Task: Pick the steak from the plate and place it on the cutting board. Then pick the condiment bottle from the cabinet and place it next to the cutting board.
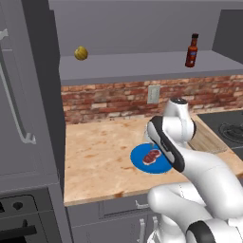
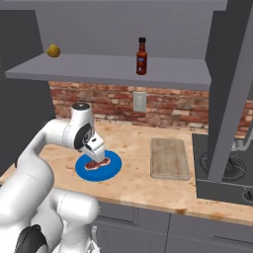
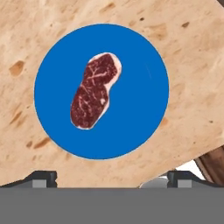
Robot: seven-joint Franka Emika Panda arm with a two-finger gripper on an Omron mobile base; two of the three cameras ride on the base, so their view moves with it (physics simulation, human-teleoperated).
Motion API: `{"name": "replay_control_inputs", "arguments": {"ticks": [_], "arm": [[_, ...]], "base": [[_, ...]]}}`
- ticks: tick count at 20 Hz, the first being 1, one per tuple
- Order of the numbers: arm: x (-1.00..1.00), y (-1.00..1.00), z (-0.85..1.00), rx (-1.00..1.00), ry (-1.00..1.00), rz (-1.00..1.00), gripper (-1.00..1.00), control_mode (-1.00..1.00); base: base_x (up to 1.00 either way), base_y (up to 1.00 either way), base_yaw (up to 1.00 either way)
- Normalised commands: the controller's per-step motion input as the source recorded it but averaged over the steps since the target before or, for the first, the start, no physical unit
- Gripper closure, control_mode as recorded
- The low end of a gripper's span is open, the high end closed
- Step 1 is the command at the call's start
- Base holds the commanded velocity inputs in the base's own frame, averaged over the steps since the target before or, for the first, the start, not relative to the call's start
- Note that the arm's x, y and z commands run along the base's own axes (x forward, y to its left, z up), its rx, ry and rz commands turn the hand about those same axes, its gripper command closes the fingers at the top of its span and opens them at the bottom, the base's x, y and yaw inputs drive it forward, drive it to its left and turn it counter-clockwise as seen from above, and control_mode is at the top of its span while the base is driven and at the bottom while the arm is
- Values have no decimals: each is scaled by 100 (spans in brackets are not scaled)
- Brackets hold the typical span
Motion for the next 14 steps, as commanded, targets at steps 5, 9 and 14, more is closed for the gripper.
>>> {"name": "replay_control_inputs", "arguments": {"ticks": [5, 9, 14], "arm": [[21, 0, -17, 0, -7, -2, -100, -100], [14, 0, -16, 0, -6, -1, -100, -100], [7, 0, -16, 0, -4, 0, -100, -100]], "base": [[0, 0, 0], [0, 0, 0], [0, 0, 0]]}}
